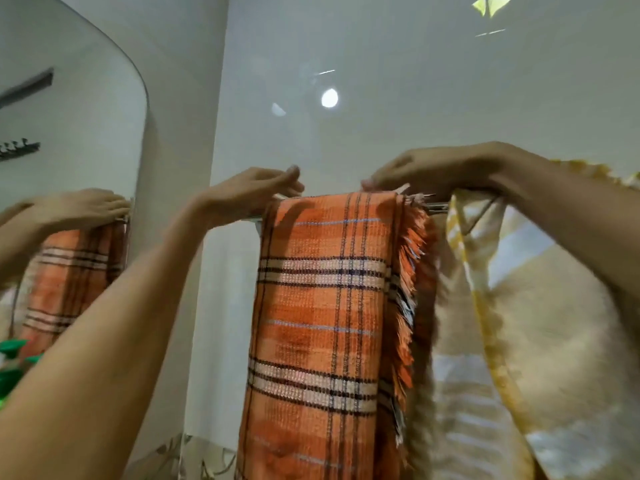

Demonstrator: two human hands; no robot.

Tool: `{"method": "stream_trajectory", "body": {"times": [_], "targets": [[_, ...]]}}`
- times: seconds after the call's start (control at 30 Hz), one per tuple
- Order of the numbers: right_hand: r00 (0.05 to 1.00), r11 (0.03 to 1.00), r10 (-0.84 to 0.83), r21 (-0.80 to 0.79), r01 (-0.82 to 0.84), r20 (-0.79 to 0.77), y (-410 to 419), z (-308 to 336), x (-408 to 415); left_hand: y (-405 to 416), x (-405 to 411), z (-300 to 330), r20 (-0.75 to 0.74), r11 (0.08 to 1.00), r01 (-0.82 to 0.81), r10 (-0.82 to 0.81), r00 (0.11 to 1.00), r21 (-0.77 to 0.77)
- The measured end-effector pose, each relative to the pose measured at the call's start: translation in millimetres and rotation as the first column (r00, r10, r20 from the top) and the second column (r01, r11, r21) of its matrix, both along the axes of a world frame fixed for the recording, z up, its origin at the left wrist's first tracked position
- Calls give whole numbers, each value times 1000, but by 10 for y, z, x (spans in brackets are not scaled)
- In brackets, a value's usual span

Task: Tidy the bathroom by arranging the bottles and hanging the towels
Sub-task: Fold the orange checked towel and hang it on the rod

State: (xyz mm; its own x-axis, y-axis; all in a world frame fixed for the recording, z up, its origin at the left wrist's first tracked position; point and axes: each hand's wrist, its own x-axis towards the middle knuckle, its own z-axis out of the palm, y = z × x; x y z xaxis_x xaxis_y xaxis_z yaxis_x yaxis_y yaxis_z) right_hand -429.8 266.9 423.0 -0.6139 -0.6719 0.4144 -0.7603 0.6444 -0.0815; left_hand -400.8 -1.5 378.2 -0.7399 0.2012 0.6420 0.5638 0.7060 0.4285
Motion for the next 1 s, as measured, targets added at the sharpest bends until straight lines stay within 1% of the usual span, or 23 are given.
{"method": "stream_trajectory", "body": {"times": [0.07,0.1,0.17,0.23,0.27,0.33,0.37,0.4,0.43,0.47,0.5,0.53,0.57,0.6,0.67,0.7,0.73,0.8,0.83,0.9,0.93,0.97,1.0], "targets": [[999,999,8,-42,-7,32,41,1,28,-110,97,-127,-37,996,38,-41,998,-78],[999,998,29,-55,-27,25,68,0,9,-113,95,-148,-59,997,24,-28,998,-76],[998,992,48,-113,-51,-31,91,-15,4,-107,-31,-125,-145,1000,-23,22,989,-7],[996,991,7,-130,-18,-85,52,26,-63,-24,-136,-33,-209,993,-101,111,972,55],[992,995,-51,-95,40,-118,31,52,-90,17,-197,23,-228,985,-166,173,958,50],[975,982,-178,47,185,-132,18,68,-109,103,-318,126,-249,964,-263,262,932,29],[968,968,-213,109,227,-132,16,61,-116,139,-338,149,-276,954,-297,294,915,32],[969,966,-210,127,227,-132,27,63,-130,151,-326,160,-315,950,-309,310,897,53],[976,978,-176,87,188,-125,53,67,-146,133,-303,161,-345,954,-289,300,889,84],[988,993,-115,5,116,-98,86,69,-150,83,-264,139,-339,965,-240,262,904,106],[999,997,-34,-75,31,-38,125,72,-144,26,-192,91,-289,980,-169,193,938,107],[995,989,48,-144,-36,85,174,79,-137,-30,-119,33,-205,993,-80,97,974,92],[974,983,110,-167,-77,199,215,83,-131,-74,-60,-32,-114,997,4,4,993,72],[962,985,135,-140,-104,237,240,77,-114,-113,-35,-87,-53,997,59,-56,997,44],[984,991,132,-49,-127,123,253,47,-89,-140,-48,-138,-66,996,83,-82,994,22],[990,990,129,-57,-126,54,244,44,-95,-120,-57,-127,-90,996,77,-73,993,40],[991,986,132,-101,-129,18,237,46,-105,-92,-72,-93,-106,996,65,-58,993,64],[993,976,108,-183,-117,-55,204,51,-151,-26,-104,13,-122,998,-9,16,992,61],[992,979,66,-186,-86,-108,196,50,-164,22,-123,67,-124,996,-81,84,989,31],[982,994,-51,-108,31,-180,175,58,-159,129,-212,160,-184,959,-281,271,945,-30],[980,996,-88,-46,81,-176,175,51,-154,191,-248,171,-249,929,-369,353,902,-20],[984,995,-99,-13,98,-146,183,43,-145,242,-245,153,-306,910,-413,401,863,27],[993,997,-73,-33,70,-92,195,41,-138,254,-214,120,-319,913,-398,405,857,88]]}}
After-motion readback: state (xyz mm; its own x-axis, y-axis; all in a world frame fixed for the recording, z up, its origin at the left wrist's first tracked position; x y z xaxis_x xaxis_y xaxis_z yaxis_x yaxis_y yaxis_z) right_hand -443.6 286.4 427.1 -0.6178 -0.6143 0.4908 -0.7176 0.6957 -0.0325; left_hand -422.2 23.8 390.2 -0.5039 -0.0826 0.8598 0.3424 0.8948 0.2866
